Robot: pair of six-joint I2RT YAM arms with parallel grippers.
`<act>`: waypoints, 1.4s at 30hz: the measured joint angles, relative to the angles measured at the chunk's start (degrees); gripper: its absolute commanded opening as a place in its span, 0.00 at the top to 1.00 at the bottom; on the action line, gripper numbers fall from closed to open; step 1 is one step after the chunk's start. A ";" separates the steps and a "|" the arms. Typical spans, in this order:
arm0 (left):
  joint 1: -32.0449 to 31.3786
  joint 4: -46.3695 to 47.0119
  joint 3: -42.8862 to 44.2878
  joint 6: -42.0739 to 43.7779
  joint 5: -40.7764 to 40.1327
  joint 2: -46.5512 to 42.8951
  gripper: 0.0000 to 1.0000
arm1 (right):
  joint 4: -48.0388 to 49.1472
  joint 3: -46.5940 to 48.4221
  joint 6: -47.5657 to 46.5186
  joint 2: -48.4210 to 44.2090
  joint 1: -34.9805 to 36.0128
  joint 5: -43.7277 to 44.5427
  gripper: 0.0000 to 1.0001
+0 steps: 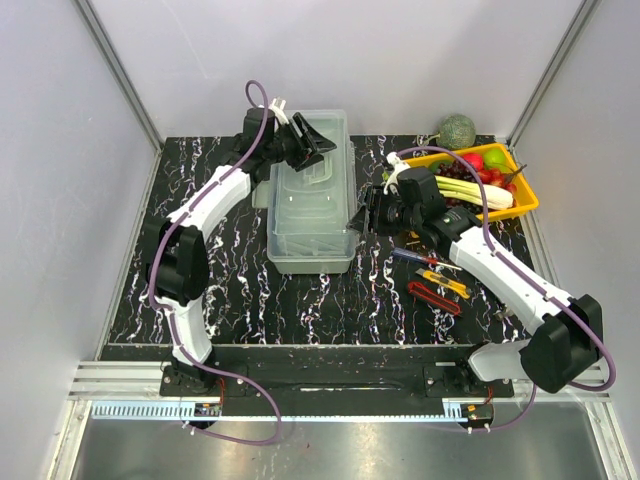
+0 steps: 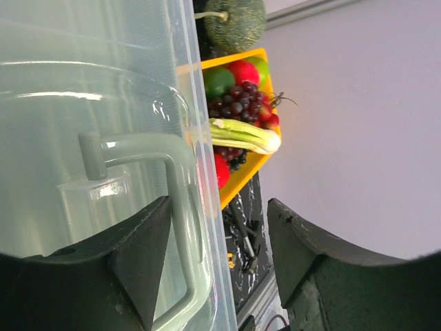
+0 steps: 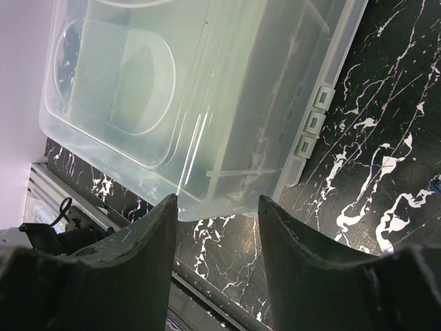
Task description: Pack the tool kit
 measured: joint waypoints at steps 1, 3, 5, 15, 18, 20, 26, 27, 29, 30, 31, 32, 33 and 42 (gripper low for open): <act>0.09 1.81 -0.72 -0.37 0.87 0.00 0.39 | -0.22 0.20 -0.02 0.07 0.00 0.24 0.46; 0.13 5.60 -2.12 -1.16 2.47 0.00 0.39 | -1.01 0.74 -0.07 0.24 0.00 0.74 0.45; 0.15 8.96 -3.17 -2.16 4.00 0.00 0.40 | -2.27 1.53 -0.42 0.55 0.00 1.90 0.45; 0.76 18.99 -6.99 -6.99 9.01 0.00 0.40 | -9.97 12.17 -1.46 4.79 -0.02 9.01 0.39; 0.98 20.37 -7.32 -7.91 9.68 0.00 0.40 | -8.28 16.65 -1.20 6.27 -0.02 10.05 0.38; 1.03 21.31 -7.48 -8.59 10.12 0.07 0.40 | -6.71 18.27 -0.50 7.41 -0.22 10.05 0.38; 1.07 23.87 -7.50 -10.27 11.47 0.55 0.40 | -1.40 19.56 3.56 13.81 -3.30 6.08 0.40; 1.07 24.04 -7.50 -10.38 11.56 0.59 0.40 | -0.76 19.56 4.00 14.86 -3.85 5.51 0.41; 1.07 24.20 -7.50 -10.64 11.69 0.70 0.40 | 1.05 19.56 5.01 17.14 -4.96 4.15 0.42; 1.07 24.24 -7.50 -10.78 11.74 0.76 0.40 | 2.14 19.56 5.57 18.10 -5.38 3.30 0.43; 1.09 24.39 -7.50 -10.82 11.78 0.81 0.40 | 3.28 19.56 5.99 18.93 -5.73 2.69 0.43; 1.14 24.39 -7.50 -10.80 11.76 0.85 0.40 | 3.96 19.56 6.34 19.47 -6.01 2.10 0.44; 1.25 24.41 -7.50 -10.82 11.78 1.05 0.40 | 4.33 19.56 6.64 19.71 -6.23 1.66 0.44; 1.73 24.41 -7.50 -10.80 11.76 1.86 0.40 | 10.12 17.73 7.63 19.04 -6.54 0.39 0.44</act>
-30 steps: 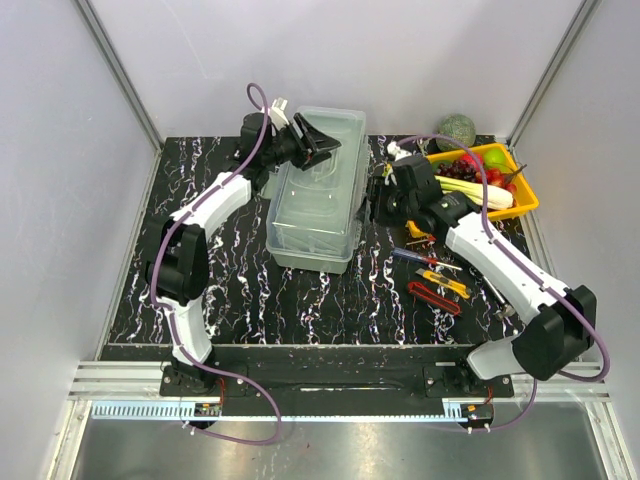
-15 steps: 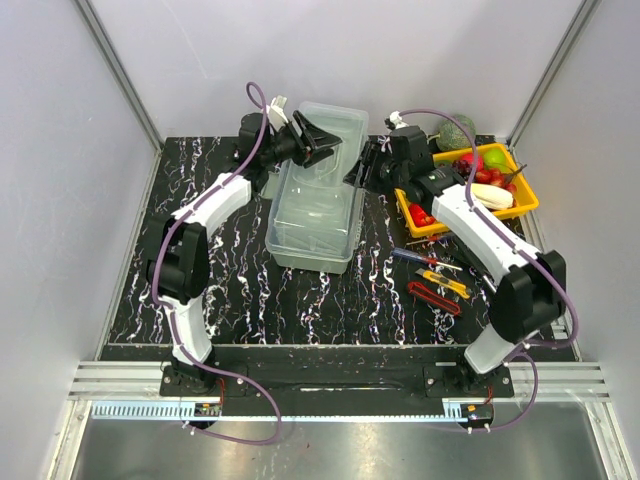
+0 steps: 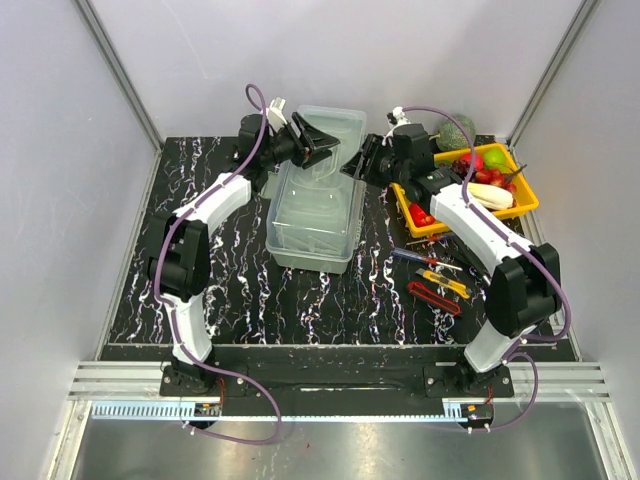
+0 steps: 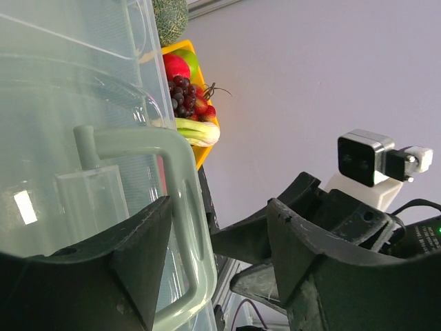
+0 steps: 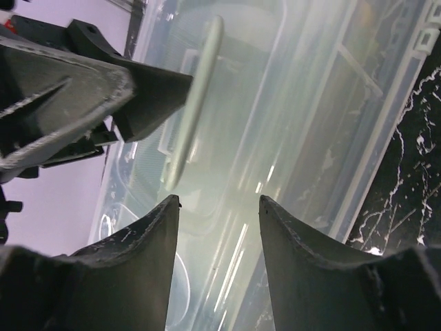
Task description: Pack the tool kit
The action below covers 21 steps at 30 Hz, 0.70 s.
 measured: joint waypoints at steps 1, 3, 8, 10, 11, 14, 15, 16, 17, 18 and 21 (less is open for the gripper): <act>-0.02 0.02 0.00 0.00 0.00 0.04 0.40 | 0.76 -0.09 -0.02 -0.15 0.07 -0.11 0.44; -0.02 0.02 0.00 0.00 0.02 0.07 0.40 | 1.84 -0.09 -0.02 -0.33 0.13 -0.35 0.44; -0.02 0.02 0.00 0.00 0.02 0.20 0.40 | 3.72 -0.09 0.17 -0.35 0.13 -1.73 0.44; -0.02 0.02 0.00 0.02 0.02 0.35 0.40 | 4.35 -0.07 0.44 -0.31 0.13 -2.12 0.45; -0.02 0.02 0.00 0.02 0.02 0.37 0.41 | 4.50 -0.04 0.66 -0.22 0.13 -2.47 0.45; -0.02 0.00 0.00 0.02 0.00 0.39 0.40 | 4.68 0.76 1.29 0.79 0.13 -3.45 0.47; -0.02 0.00 0.00 0.02 0.00 0.39 0.41 | 4.96 1.11 1.55 1.44 0.13 -3.87 0.48; -0.02 0.00 0.00 0.02 -0.02 0.39 0.41 | 5.16 1.46 1.86 2.19 0.13 -4.28 0.48; -0.02 0.00 0.00 0.02 -0.02 0.39 0.41 | 5.38 1.77 2.21 2.95 0.13 -4.61 0.49; -0.02 0.00 0.00 0.02 -0.02 0.39 0.41 | 5.51 1.97 2.62 3.72 0.13 -4.87 0.50; -0.02 -0.04 0.00 0.02 -0.11 0.39 0.41 | 7.26 2.23 4.20 5.22 0.13 -6.43 0.53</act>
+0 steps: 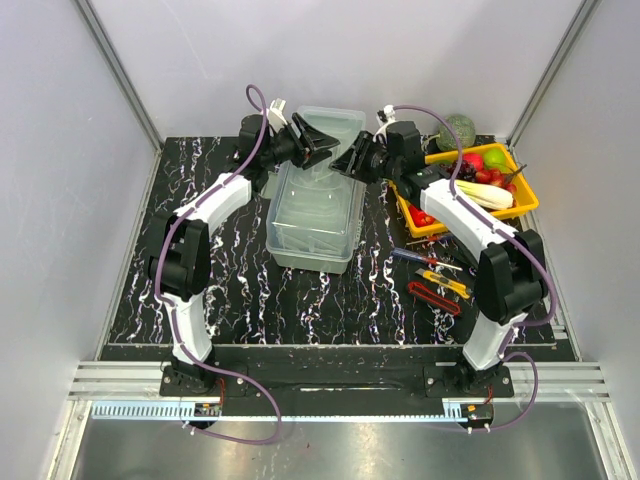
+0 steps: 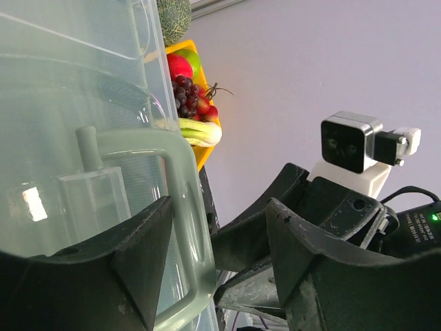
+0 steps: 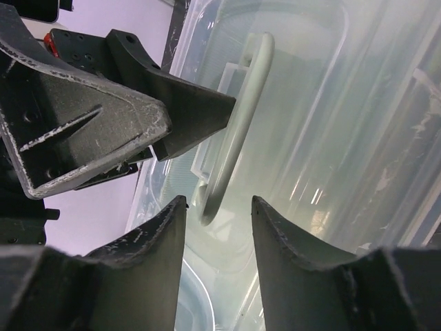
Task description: Pack the tool kit
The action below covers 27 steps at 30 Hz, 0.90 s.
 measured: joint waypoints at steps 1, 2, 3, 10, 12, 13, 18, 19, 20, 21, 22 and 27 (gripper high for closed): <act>0.00 0.00 0.00 0.00 -0.02 0.00 0.41 | 0.26 0.02 0.39 0.24 0.00 -0.39 0.55; 0.00 0.00 0.00 0.00 -0.04 0.00 0.41 | 0.39 0.02 0.79 0.44 0.00 -0.76 0.57; 0.00 -0.07 0.00 0.00 -0.07 0.00 0.41 | 0.57 0.02 1.01 0.61 0.00 -1.09 0.58; -0.11 -1.70 0.02 1.31 -0.28 -0.13 0.38 | 1.22 0.24 2.62 2.01 0.00 -2.51 0.69; -0.09 -2.38 0.04 1.92 -0.42 -0.42 0.37 | 1.27 0.39 3.13 2.47 0.00 -2.84 0.72; -0.02 -2.86 0.04 2.25 -0.50 -0.61 0.37 | 1.36 0.55 3.37 2.71 0.00 -2.89 0.72; 0.74 -6.14 0.04 3.69 -0.57 -1.81 0.37 | 2.10 1.51 4.59 4.00 0.00 -3.85 0.74; 1.01 -6.69 0.04 3.98 -0.61 -2.10 0.37 | 2.10 1.84 4.87 4.35 0.00 -4.09 0.75; 1.27 -7.10 0.04 4.22 -0.70 -2.38 0.37 | 2.10 2.19 5.22 4.66 0.00 -4.28 0.77; 1.68 -7.67 0.04 4.55 -0.85 -2.80 0.37 | 2.10 2.49 5.46 4.92 0.00 -4.37 0.84; 2.19 -8.55 0.00 4.83 -1.07 -3.48 0.36 | 2.10 2.78 6.16 5.11 0.00 -4.66 0.92; 4.85 -11.89 -1.14 7.28 -2.95 -9.05 0.33 | 2.43 3.54 9.40 5.73 -0.13 -4.61 1.00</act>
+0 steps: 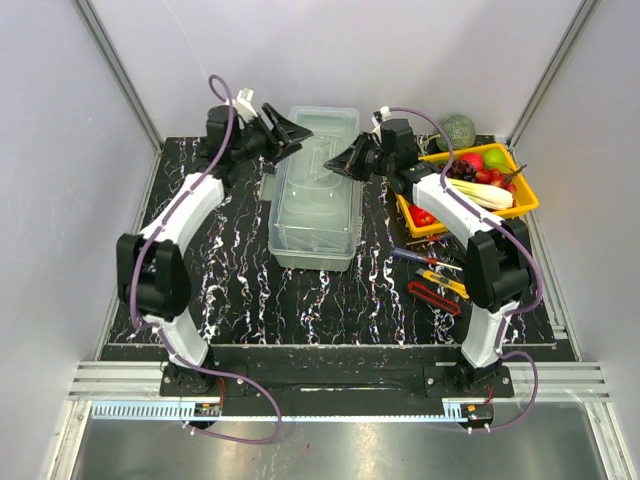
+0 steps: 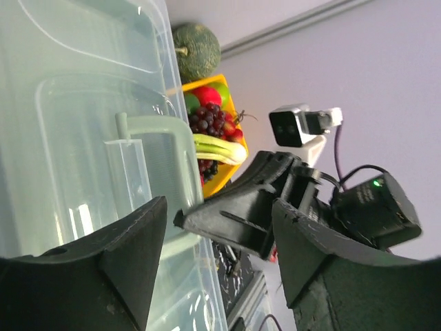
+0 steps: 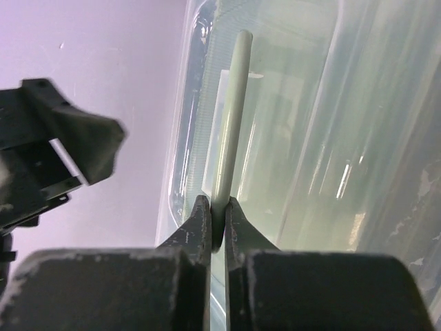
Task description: Pack the tool kit
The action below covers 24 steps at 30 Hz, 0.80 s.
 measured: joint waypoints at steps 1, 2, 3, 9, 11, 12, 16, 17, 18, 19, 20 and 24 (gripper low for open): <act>0.66 -1.09 -0.72 0.85 -0.83 -2.10 0.33 | 0.00 0.26 0.42 0.31 -0.04 -0.26 1.00; 1.07 -2.03 -1.20 1.62 -1.55 -3.65 0.33 | -0.04 0.66 0.61 0.57 -0.04 -0.63 1.00; 1.62 -3.50 -1.70 2.67 -2.75 -5.73 0.32 | -0.11 0.98 0.66 0.76 -0.04 -0.83 1.00; 4.57 -14.82 -5.40 9.31 -13.86 -16.68 0.32 | -0.57 1.55 0.85 0.83 -0.04 -1.51 1.00; 5.62 -17.20 -8.33 10.47 -16.41 -18.93 0.32 | -0.81 1.64 1.11 0.83 -0.04 -1.70 1.00; 6.05 -18.14 -9.99 10.78 -17.18 -19.67 0.32 | -0.83 1.68 1.33 0.83 -0.07 -1.84 1.00; 7.65 -21.86 -19.15 11.45 -19.74 -20.92 0.32 | -0.59 1.68 2.91 0.81 -0.37 -3.39 1.00; 7.78 -22.58 -20.65 11.52 -19.98 -20.92 0.32 | -0.33 1.68 3.30 0.81 -0.48 -3.85 1.00; 7.85 -23.56 -22.64 11.56 -20.37 -20.96 0.32 | 0.04 1.66 3.82 0.81 -0.68 -4.48 1.00; 7.87 -24.24 -24.22 11.56 -20.63 -21.09 0.32 | 0.28 1.66 4.44 0.76 -0.85 -5.03 1.00; 7.89 -24.94 -25.53 11.56 -20.98 -21.42 0.32 | 0.66 1.62 4.92 0.72 -1.03 -5.53 1.00; 7.98 -26.23 -28.68 11.63 -21.57 -23.82 0.32 | 3.15 0.81 7.34 0.31 -1.86 -7.32 1.00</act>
